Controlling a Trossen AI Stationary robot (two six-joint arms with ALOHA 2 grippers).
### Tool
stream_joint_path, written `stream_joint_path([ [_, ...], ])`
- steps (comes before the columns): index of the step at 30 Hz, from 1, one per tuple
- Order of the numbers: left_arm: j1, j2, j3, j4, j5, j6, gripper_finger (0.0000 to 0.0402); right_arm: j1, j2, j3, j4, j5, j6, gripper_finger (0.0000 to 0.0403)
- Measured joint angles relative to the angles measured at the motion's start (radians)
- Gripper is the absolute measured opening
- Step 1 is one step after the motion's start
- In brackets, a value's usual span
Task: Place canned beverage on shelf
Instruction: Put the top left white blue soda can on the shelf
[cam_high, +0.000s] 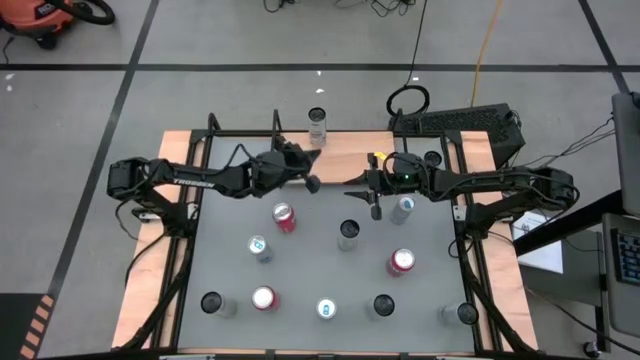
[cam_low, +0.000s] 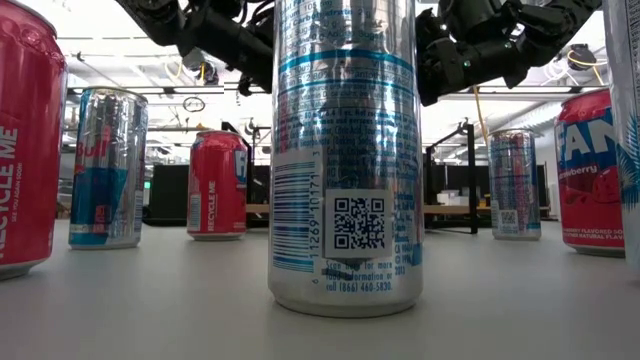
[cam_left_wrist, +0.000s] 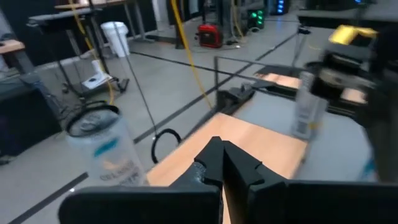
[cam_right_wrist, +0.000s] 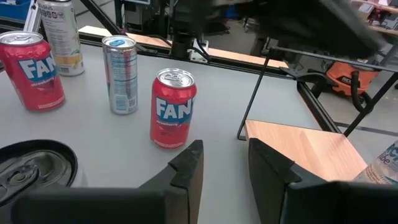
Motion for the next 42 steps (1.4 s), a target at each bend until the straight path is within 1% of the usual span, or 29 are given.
stream_joint_path([
  [4,0.045,0.0,0.058,-0.132,-0.002,-0.024,0.0006,0.0,0.0,0.0,-0.002,0.0,-0.003,0.0091],
  [9,0.066,-0.001,0.146,-0.267,-0.001,-0.019,0.0006,0.0,0.0,0.0,-0.002,0.0,-0.003,0.0091],
  [14,0.065,-0.001,0.154,-0.352,0.004,-0.024,0.0006,0.0,0.0,0.0,-0.002,0.0,-0.003,0.0091],
  [17,0.065,-0.001,0.154,-0.378,0.004,-0.029,0.0006,0.0,0.0,0.0,-0.002,0.0,-0.003,0.0091],
  [20,0.068,-0.001,0.154,-0.393,0.004,-0.078,0.0006,0.0,0.0,0.0,-0.007,0.0,-0.003,0.0091],
  [24,0.108,-0.001,0.154,-0.396,0.007,-0.088,0.0006,0.0,0.0,0.0,-0.006,0.0,-0.003,0.0091],
  [28,0.151,-0.001,0.154,-0.411,0.055,-0.09,0.0006,0.0,0.0,0.0,-0.007,-0.001,-0.003,0.0091],
  [31,0.164,-0.001,0.154,-0.445,0.062,-0.104,0.0006,0.0,0.0,0.0,-0.013,-0.001,-0.003,0.0091],
  [37,0.166,-0.001,0.154,-0.476,0.082,-0.102,0.0006,0.0,0.0,0.0,-0.014,-0.001,-0.003,0.0091],
  [42,0.188,0.0,0.163,-0.499,0.084,-0.051,0.0006,0.0,0.0,0.0,-0.014,-0.001,-0.003,0.0091],
])
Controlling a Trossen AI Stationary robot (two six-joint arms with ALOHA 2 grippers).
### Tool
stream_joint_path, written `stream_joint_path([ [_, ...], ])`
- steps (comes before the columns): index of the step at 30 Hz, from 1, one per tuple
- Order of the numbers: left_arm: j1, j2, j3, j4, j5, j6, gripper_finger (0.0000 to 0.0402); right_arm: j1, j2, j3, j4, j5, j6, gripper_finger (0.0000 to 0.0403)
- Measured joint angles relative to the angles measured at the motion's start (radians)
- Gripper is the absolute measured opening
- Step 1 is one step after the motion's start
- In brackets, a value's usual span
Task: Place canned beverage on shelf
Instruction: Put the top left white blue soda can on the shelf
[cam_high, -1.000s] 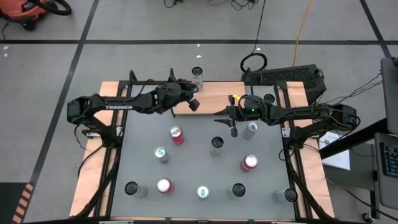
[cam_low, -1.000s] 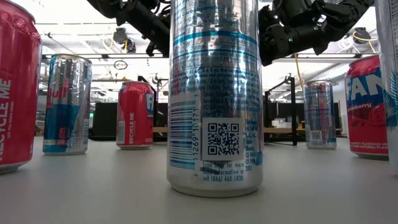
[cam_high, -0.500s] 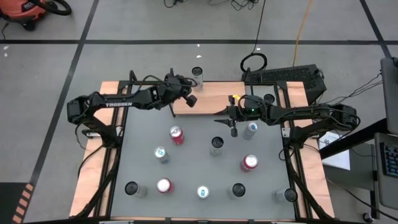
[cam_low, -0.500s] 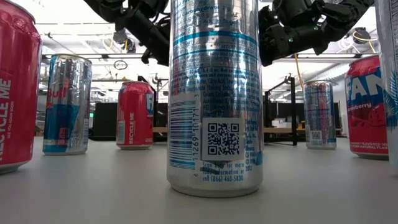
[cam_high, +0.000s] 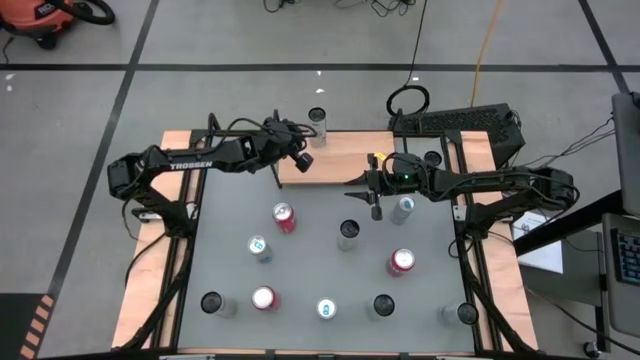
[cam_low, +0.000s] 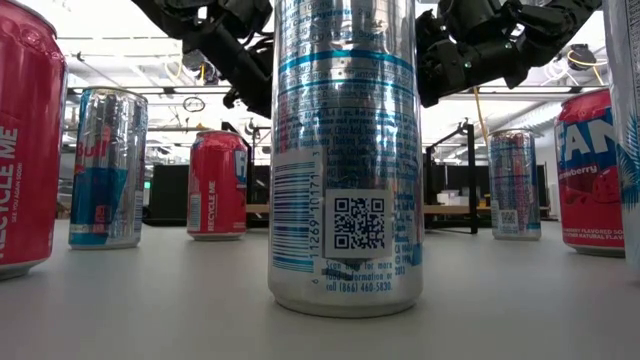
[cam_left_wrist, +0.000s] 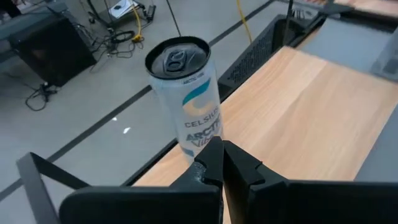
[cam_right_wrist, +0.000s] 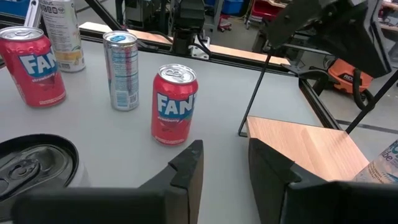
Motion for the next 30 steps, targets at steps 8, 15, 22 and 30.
stream_joint_path([
  [8,0.079,0.0,0.049,-0.025,0.12,0.035,0.0006,0.0,0.0,0.0,0.005,0.0,0.0,0.0091],
  [15,0.137,0.024,0.05,-0.036,0.154,0.032,0.0006,0.0,0.0,0.0,0.001,0.0,0.0,0.0091],
  [22,0.165,0.073,0.05,-0.038,0.158,0.028,0.0006,0.0,0.0,0.0,0.003,0.0,0.0,0.0091],
  [30,0.122,0.077,0.05,-0.076,0.264,-0.002,0.0005,0.0,0.0,0.0,0.003,0.0,0.003,0.0091],
])
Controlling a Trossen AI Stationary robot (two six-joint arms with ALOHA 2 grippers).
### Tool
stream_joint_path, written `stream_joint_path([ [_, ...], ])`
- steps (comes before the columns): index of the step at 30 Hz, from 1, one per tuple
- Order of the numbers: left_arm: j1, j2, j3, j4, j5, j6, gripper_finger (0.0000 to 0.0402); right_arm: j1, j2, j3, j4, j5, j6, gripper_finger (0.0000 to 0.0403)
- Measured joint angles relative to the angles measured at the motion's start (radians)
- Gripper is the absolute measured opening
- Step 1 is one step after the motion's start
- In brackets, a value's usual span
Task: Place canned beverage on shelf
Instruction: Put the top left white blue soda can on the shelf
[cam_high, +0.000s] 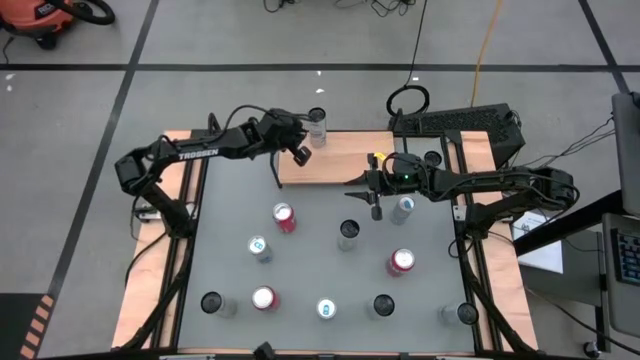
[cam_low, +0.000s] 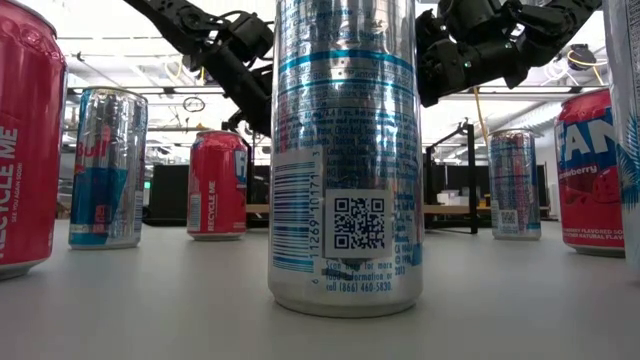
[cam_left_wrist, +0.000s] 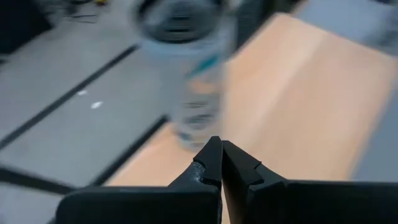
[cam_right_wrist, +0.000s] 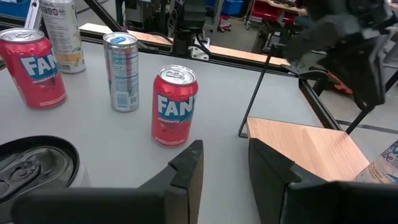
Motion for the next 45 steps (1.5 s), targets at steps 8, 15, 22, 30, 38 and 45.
stream_joint_path([
  [8,-0.043,0.026,0.0,0.039,0.003,0.028,0.0005,0.0,0.0,0.0,0.006,0.0,0.0,0.0091],
  [15,-0.055,0.083,-0.001,0.13,-0.044,0.028,0.0005,0.0,0.0,0.0,0.006,0.0,-0.003,0.0091],
  [22,-0.057,0.1,0.0,0.184,-0.092,0.03,0.0005,0.0,0.0,0.0,0.005,0.0,-0.004,0.0091],
  [30,-0.054,0.125,0.0,0.237,-0.095,0.03,0.0005,0.0,0.0,0.0,0.007,0.0,-0.007,0.0091],
  [38,-0.052,0.141,0.0,0.265,-0.117,0.054,0.0005,0.0,0.0,0.0,0.009,0.0,-0.006,0.0091],
  [45,-0.028,0.141,0.0,0.272,-0.117,0.06,0.0005,0.0,0.0,0.0,0.012,0.0,-0.006,0.0091],
])
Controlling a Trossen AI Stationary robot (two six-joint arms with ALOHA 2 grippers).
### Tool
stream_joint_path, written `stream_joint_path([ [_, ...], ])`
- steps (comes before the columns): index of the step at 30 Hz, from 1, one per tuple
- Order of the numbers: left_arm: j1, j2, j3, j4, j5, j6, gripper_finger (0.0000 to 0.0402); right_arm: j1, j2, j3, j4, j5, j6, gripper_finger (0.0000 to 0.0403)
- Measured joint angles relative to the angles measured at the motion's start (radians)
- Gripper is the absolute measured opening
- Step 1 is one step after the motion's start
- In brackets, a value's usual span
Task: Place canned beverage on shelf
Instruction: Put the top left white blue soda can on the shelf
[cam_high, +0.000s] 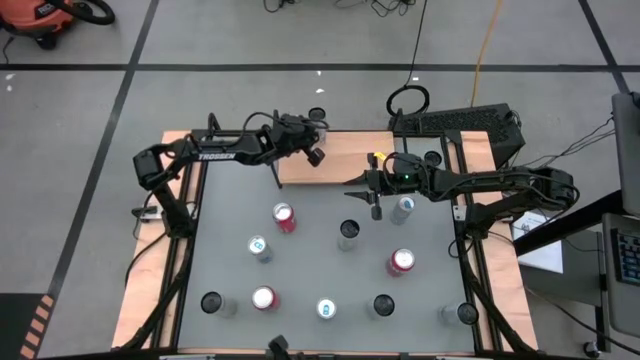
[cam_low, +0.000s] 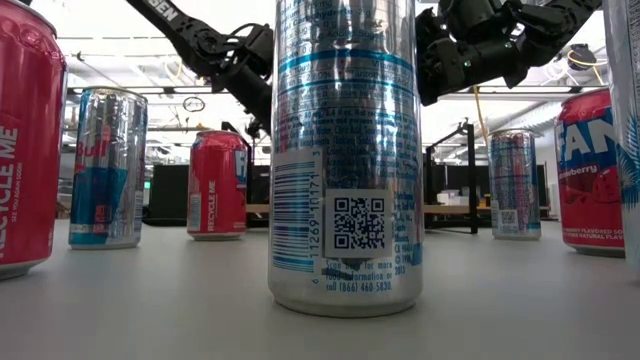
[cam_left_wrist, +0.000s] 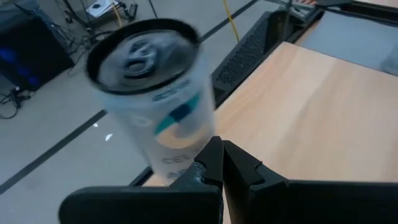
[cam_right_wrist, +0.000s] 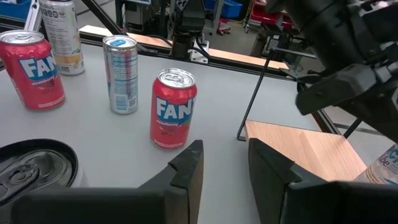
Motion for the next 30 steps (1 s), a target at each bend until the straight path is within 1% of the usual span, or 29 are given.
stream_joint_path([
  [7,0.016,0.0,0.0,0.008,0.002,0.001,0.0005,0.0,0.0,0.0,0.0,0.0,0.0,0.0091],
  [17,0.017,0.032,0.0,0.009,0.008,0.001,0.0005,0.0,0.0,0.0,0.0,0.0,0.0,0.0091],
  [30,0.02,0.033,0.0,0.044,0.009,0.001,0.0005,0.0,0.0,0.0,0.0,0.0,0.0,0.0091],
])
